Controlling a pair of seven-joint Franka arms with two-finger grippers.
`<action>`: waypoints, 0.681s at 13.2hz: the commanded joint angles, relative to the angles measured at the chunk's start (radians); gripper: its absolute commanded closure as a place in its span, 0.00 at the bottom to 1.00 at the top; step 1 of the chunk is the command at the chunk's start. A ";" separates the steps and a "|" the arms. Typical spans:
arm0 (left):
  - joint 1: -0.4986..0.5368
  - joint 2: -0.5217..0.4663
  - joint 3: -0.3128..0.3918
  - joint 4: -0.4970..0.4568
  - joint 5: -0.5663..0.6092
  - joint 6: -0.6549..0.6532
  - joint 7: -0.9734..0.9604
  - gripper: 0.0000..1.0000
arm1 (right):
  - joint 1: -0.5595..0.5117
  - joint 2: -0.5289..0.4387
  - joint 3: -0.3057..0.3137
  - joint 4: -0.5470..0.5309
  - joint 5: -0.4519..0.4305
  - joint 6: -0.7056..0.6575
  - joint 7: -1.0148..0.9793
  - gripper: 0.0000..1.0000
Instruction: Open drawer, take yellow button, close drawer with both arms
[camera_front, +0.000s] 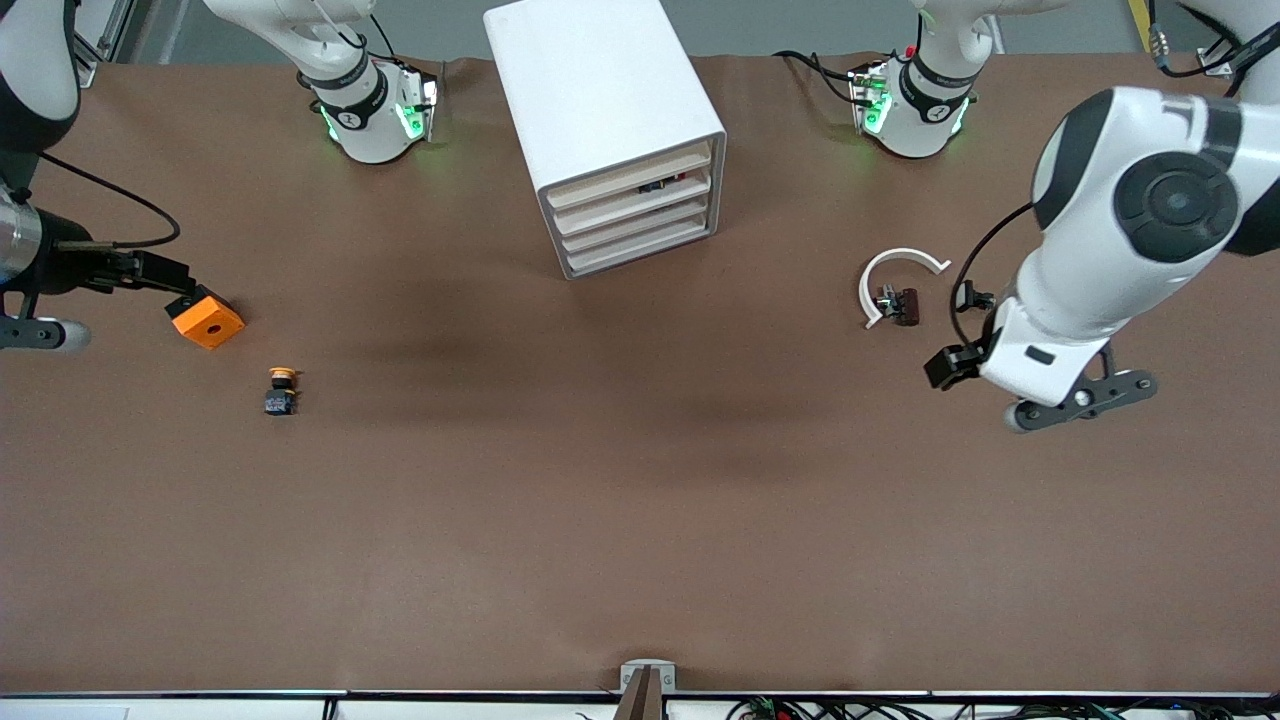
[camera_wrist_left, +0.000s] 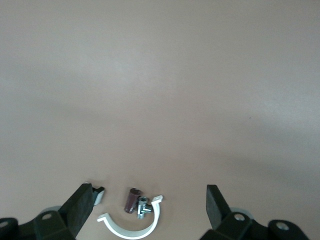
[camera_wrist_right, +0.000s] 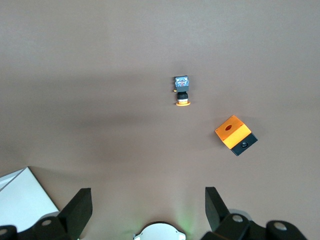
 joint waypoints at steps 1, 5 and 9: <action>0.051 -0.075 -0.011 -0.023 -0.052 -0.046 0.072 0.00 | -0.007 0.026 -0.002 0.079 0.007 -0.062 0.020 0.00; 0.149 -0.159 -0.005 -0.029 -0.150 -0.103 0.241 0.00 | -0.020 0.036 -0.010 0.131 0.001 -0.062 0.018 0.00; 0.018 -0.336 0.154 -0.173 -0.154 -0.108 0.381 0.00 | -0.013 0.026 -0.002 0.128 -0.009 -0.059 0.023 0.00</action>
